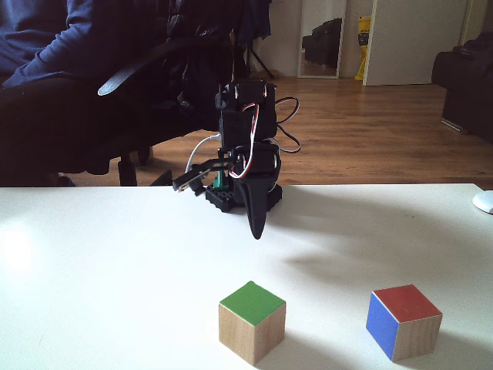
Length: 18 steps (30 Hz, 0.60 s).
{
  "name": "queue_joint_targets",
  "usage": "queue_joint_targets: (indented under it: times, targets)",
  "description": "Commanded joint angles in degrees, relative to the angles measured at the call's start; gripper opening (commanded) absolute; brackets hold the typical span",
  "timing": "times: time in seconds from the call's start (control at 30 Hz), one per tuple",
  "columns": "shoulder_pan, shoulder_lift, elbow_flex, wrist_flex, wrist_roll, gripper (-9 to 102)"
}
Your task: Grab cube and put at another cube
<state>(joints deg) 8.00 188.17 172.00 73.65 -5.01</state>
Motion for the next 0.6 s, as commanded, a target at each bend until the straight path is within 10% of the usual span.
queue_joint_targets:
  times: [0.0,0.57]
  targets:
    - [-2.9,0.26,-1.93,0.35,1.23,0]
    - [-2.9,0.26,-1.85,-1.05,-1.23,0]
